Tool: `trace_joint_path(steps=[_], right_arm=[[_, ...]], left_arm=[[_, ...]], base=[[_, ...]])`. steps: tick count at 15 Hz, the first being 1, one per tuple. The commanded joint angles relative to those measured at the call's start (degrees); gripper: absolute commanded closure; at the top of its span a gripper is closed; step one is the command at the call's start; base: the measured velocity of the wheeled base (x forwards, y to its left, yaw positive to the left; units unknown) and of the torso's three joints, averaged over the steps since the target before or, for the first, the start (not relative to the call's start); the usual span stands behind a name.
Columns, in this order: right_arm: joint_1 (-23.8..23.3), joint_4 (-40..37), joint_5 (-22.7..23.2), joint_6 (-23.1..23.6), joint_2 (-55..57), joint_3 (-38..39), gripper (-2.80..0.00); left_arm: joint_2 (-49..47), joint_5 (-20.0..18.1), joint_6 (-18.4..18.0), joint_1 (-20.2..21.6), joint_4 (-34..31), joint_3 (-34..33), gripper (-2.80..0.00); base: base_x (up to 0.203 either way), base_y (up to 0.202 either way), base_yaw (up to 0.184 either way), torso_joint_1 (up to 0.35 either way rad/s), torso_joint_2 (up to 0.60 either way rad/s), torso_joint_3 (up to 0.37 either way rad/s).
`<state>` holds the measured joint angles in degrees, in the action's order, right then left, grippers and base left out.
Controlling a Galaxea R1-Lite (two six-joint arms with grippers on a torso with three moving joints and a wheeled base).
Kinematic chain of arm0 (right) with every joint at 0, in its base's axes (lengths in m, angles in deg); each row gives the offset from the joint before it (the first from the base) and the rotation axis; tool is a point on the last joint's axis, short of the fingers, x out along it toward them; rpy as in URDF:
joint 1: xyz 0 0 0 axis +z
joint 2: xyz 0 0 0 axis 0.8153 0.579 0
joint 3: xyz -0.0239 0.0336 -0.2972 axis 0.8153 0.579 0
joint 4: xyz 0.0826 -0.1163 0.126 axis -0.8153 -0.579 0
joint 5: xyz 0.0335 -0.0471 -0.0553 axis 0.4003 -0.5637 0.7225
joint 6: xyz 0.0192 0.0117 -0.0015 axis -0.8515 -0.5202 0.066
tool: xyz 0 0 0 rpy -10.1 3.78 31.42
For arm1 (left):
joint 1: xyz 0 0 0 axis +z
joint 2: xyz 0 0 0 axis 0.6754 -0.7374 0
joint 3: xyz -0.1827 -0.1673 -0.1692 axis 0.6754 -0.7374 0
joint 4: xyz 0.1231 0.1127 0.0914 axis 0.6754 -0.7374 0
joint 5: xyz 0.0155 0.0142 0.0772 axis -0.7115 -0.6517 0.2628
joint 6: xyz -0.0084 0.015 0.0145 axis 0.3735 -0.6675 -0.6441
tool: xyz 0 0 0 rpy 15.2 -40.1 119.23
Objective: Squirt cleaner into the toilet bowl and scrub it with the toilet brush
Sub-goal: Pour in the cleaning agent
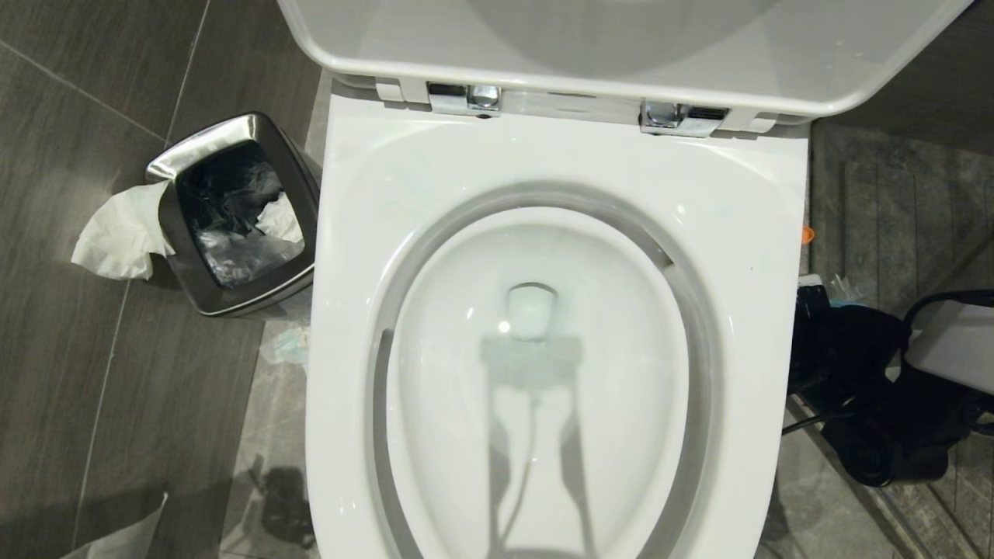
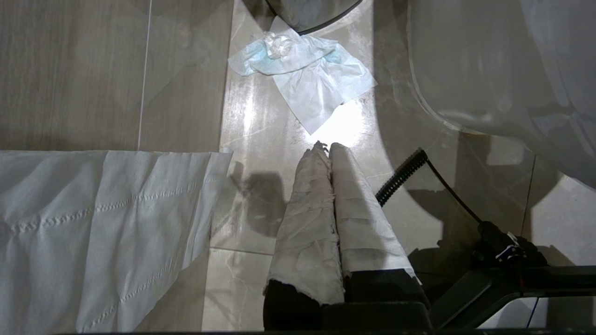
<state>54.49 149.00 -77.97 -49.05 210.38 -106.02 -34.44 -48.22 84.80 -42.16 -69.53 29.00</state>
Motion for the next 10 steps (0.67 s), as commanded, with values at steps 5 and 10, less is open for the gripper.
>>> trace_joint_path(steps=[5, 10], right_arm=[[0.0, 0.5, 0.0, 3.2, 2.2, -4.6, -2.80], [-0.1, 0.5, 0.0, 3.2, 5.2, -12.7, -2.80]], left_arm=[[-0.1, 0.0, 0.0, 0.0, -0.1, -0.1, 0.00], [-0.1, 0.0, 0.0, 0.0, -0.1, 0.0, 0.00]], base=[[0.000, 0.000, 0.000, 0.000, 0.00, 0.000], [0.000, 0.000, 0.000, 0.000, 0.00, 0.000]])
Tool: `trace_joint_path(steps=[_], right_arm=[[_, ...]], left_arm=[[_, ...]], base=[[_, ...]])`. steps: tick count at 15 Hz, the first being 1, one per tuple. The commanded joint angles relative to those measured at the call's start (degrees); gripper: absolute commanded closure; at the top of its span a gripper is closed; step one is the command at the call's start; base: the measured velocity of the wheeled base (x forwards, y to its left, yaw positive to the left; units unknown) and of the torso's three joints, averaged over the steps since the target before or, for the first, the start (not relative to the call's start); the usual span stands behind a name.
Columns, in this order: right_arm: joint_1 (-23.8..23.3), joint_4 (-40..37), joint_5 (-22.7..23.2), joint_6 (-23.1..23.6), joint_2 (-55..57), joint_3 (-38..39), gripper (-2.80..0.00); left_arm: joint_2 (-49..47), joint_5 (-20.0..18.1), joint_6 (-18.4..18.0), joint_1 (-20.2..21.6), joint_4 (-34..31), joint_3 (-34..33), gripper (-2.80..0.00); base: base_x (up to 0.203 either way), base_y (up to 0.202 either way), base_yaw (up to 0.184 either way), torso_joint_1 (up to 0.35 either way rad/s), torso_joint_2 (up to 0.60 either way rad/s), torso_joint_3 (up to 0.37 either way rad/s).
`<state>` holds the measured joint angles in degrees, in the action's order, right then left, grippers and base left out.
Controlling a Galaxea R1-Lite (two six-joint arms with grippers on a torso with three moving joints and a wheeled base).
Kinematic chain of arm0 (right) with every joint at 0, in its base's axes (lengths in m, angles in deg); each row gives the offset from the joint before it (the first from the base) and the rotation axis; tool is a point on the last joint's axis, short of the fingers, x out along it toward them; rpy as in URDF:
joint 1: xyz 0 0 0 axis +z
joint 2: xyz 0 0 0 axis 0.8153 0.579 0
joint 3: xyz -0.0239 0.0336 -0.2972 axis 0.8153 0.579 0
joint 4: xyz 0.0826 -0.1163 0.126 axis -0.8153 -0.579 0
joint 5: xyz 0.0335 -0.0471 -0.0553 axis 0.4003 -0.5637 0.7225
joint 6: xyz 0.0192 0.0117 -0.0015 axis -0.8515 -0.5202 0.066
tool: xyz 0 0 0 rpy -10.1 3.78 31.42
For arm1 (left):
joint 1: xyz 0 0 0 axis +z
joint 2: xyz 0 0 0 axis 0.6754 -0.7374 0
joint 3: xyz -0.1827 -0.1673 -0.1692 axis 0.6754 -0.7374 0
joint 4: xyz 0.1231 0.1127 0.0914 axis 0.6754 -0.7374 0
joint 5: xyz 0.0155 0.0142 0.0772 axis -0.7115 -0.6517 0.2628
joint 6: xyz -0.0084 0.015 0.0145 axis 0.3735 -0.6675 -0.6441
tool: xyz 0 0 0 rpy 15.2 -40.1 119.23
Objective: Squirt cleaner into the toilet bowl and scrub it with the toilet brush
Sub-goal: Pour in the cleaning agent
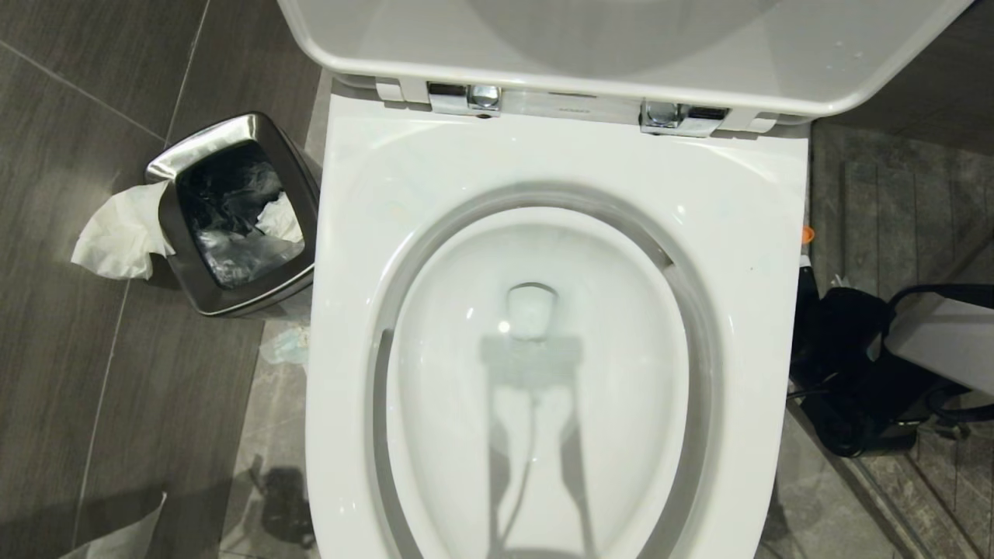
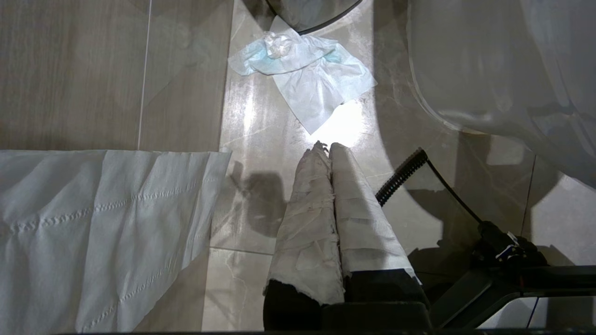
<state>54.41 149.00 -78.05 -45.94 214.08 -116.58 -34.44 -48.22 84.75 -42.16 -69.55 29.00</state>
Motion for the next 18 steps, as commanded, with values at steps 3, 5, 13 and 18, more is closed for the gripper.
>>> trace_joint_path(steps=[3, 5, 13, 18], right_arm=[[0.1, 0.5, 0.1, 0.0, 3.5, -6.4, -2.80], [0.4, 0.5, 0.1, 0.1, 5.1, -9.5, -2.80], [1.3, 0.5, 0.0, 1.3, 7.6, -13.1, -2.80], [0.8, 0.5, 0.0, 2.7, 6.7, -14.4, -2.80]], left_arm=[[-0.1, 0.0, 0.0, 0.0, 0.0, 0.0, 0.00], [-0.1, 0.0, 0.0, 0.0, 0.0, 0.0, 0.00], [-0.1, 0.0, 0.0, 0.0, 0.0, 0.0, 0.00], [-0.1, 0.0, 0.0, 0.0, 0.0, -0.1, 0.00]], base=[[0.000, 0.000, 0.000, 0.000, 0.00, 0.000], [0.000, 0.000, 0.000, 0.000, 0.00, 0.000], [0.000, 0.000, 0.000, 0.000, 0.00, 0.000], [0.000, 0.000, 0.000, 0.000, 0.00, 0.000]])
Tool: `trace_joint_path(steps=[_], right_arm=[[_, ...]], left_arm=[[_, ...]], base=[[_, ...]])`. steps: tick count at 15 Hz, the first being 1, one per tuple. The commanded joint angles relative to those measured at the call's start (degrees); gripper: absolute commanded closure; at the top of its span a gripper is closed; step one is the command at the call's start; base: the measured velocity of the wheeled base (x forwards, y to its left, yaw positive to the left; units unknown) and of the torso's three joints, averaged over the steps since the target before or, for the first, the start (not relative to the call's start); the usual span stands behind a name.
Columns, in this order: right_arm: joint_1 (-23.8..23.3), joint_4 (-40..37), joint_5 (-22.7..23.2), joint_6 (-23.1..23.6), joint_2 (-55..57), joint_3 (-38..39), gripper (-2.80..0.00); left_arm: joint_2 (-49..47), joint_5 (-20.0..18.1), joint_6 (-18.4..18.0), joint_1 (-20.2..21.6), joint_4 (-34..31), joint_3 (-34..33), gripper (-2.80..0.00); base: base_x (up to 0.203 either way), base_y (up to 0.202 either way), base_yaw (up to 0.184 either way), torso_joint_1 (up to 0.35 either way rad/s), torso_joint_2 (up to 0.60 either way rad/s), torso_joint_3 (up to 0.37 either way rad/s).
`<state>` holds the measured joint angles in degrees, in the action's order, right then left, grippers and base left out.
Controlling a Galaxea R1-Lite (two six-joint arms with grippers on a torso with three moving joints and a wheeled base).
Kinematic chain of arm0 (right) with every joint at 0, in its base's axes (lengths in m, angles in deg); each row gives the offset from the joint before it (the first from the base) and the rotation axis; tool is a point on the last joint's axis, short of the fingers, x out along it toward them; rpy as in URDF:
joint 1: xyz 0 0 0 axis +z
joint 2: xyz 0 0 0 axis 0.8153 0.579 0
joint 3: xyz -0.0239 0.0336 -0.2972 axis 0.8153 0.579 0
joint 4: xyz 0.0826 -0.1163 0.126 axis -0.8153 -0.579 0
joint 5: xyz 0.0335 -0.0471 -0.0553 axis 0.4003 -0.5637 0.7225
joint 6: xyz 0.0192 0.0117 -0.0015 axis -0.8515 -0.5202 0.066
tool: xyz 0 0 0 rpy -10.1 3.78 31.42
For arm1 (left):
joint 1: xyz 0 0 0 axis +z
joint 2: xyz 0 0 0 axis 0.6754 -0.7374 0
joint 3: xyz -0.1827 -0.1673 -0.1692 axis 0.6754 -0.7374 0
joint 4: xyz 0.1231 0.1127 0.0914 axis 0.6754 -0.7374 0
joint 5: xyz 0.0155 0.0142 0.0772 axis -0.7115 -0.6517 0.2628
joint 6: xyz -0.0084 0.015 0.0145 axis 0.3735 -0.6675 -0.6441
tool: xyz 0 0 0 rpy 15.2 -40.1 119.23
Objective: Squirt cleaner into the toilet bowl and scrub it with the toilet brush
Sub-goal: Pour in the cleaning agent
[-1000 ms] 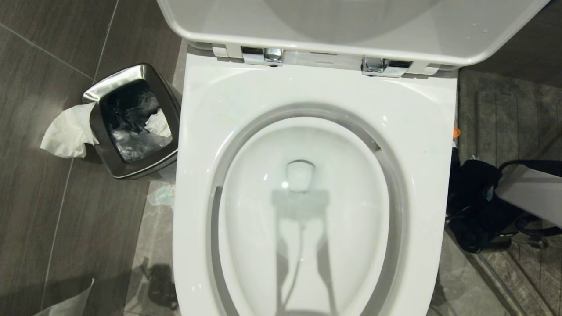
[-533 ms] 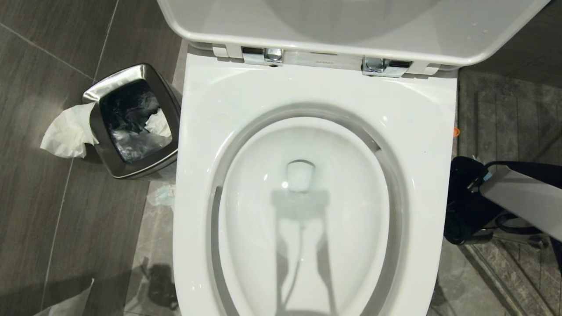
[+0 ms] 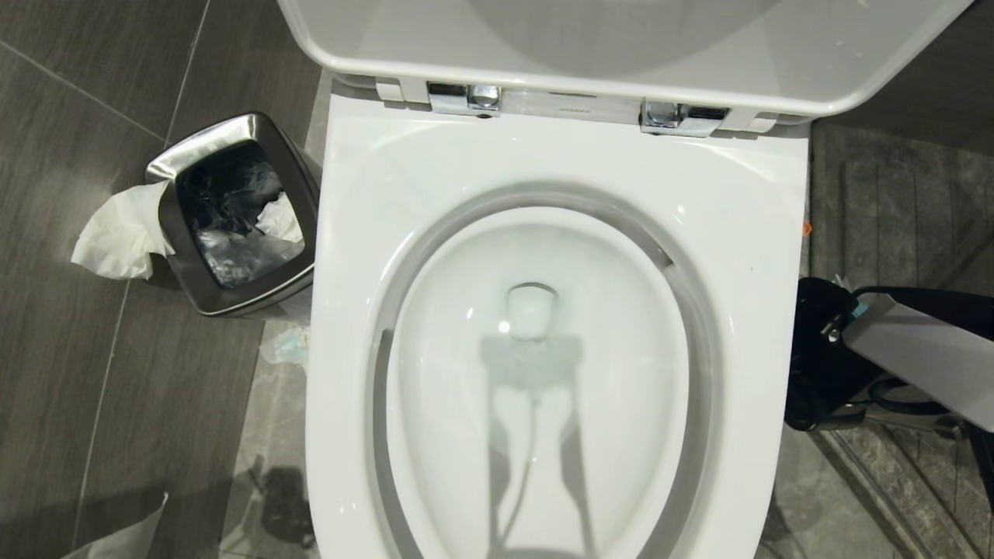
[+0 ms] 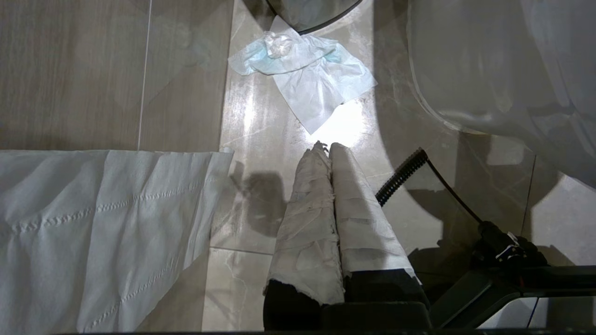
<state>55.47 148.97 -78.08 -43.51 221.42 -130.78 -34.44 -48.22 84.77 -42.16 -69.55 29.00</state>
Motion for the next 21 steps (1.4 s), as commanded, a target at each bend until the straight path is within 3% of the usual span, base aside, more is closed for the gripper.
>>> trace_joint_path(steps=[1, 21], right_arm=[[-0.4, 0.5, 0.0, 0.3, -1.0, -0.2, -2.80], [-1.0, 0.5, 0.4, 2.0, -0.2, -8.4, -2.80]], left_arm=[[-0.1, 0.0, 0.0, 0.0, 0.0, -0.1, 0.00], [-0.1, 0.0, 0.0, 0.0, 0.0, -0.1, 0.00]], base=[[0.000, 0.000, 0.000, 0.000, 0.00, 0.000], [0.000, 0.000, 0.000, 0.000, 0.00, 0.000]])
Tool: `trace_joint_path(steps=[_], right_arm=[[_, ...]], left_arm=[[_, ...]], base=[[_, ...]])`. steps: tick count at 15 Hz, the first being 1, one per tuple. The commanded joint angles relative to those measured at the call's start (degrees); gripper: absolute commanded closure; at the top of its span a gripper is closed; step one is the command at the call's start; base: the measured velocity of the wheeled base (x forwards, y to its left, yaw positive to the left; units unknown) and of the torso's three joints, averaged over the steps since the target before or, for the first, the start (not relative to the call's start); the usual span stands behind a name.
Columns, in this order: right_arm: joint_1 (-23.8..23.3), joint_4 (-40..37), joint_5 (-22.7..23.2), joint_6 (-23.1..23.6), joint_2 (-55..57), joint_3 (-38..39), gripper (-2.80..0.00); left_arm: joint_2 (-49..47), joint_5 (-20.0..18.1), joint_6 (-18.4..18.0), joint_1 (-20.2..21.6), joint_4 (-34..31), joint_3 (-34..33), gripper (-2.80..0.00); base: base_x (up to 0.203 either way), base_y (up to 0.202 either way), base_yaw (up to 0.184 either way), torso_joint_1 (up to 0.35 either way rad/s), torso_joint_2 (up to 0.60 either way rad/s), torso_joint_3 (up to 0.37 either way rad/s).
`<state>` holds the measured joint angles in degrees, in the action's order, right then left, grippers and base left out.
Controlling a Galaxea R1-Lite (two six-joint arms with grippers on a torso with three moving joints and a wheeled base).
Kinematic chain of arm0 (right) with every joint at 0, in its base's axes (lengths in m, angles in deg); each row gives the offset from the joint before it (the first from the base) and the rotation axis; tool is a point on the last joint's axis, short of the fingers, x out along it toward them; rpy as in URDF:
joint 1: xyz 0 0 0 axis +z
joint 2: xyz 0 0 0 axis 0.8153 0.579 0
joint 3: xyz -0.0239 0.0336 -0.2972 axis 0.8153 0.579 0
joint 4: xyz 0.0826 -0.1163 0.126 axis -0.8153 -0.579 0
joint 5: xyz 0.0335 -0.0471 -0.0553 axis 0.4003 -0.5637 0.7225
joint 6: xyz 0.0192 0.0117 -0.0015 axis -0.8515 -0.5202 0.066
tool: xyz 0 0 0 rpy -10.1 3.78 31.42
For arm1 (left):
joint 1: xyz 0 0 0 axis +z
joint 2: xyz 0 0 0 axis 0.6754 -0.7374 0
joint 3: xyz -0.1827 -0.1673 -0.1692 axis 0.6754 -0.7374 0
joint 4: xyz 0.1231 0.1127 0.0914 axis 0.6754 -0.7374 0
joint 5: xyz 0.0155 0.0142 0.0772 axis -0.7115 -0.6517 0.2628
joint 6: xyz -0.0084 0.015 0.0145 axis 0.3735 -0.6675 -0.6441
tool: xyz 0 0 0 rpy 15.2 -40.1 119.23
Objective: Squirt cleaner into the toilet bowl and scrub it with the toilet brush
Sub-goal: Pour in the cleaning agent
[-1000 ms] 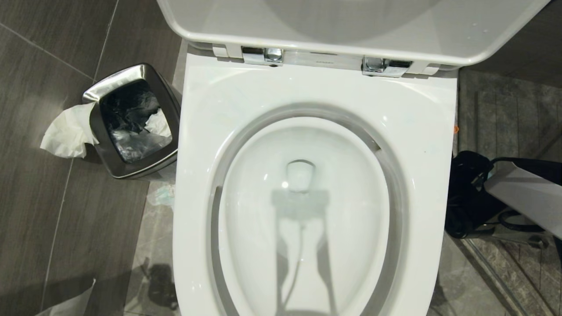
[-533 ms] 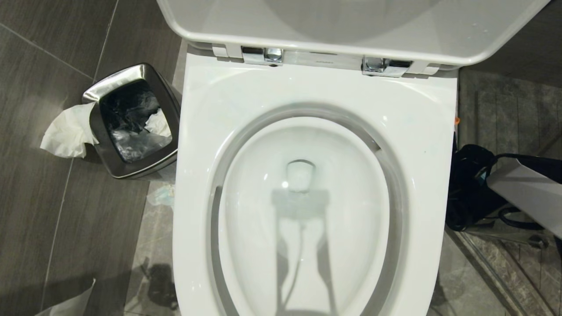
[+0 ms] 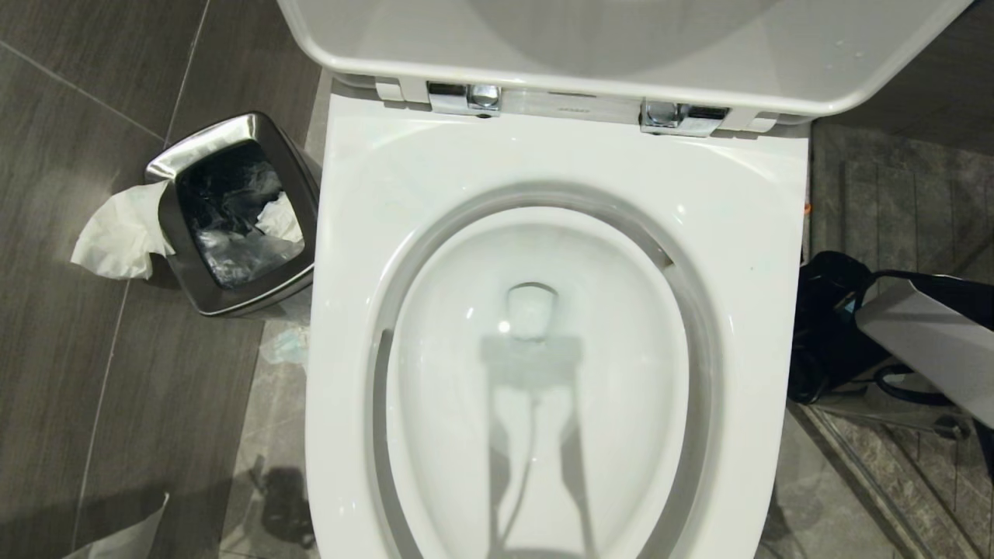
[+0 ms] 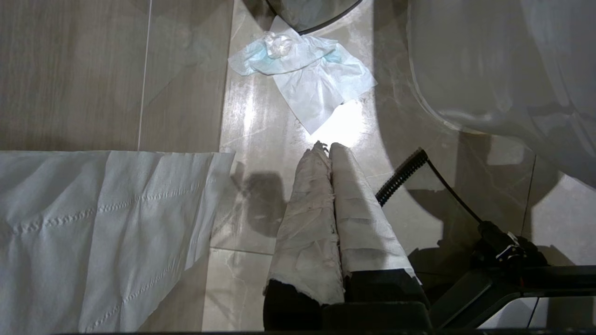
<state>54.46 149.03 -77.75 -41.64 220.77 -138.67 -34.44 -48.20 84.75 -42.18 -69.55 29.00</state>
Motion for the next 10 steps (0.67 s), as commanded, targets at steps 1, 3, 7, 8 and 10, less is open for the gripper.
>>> trace_joint_path(steps=[1, 3, 7, 8, 10], right_arm=[[0.0, 0.5, 0.1, 0.3, 0.5, -0.5, -2.80], [0.0, 0.5, 0.1, 0.5, 0.5, -0.6, -2.80], [0.0, 0.5, 0.1, 0.6, 0.5, -0.8, -2.80], [0.1, 0.5, 0.1, 0.7, 0.5, -1.1, -2.80], [0.0, 0.5, 0.2, 0.9, 0.6, -1.1, -2.80]], left_arm=[[-0.1, 0.0, 0.0, 0.0, 0.0, -0.1, 0.00], [-0.1, 0.0, 0.0, 0.0, 0.0, 0.0, 0.00], [-0.1, 0.0, 0.0, 0.0, 0.0, 0.0, 0.00], [-0.1, 0.0, 0.0, 0.0, 0.0, 0.0, 0.00], [-0.1, 0.0, 0.0, 0.0, 0.0, 0.0, 0.00]], base=[[0.000, 0.000, 0.000, 0.000, 0.00, 0.000], [0.000, 0.000, 0.000, 0.000, 0.00, 0.000], [0.000, 0.000, 0.000, 0.000, 0.00, 0.000], [0.000, 0.000, 0.000, 0.000, 0.00, 0.000], [0.000, 0.000, 0.000, 0.000, 0.00, 0.000]])
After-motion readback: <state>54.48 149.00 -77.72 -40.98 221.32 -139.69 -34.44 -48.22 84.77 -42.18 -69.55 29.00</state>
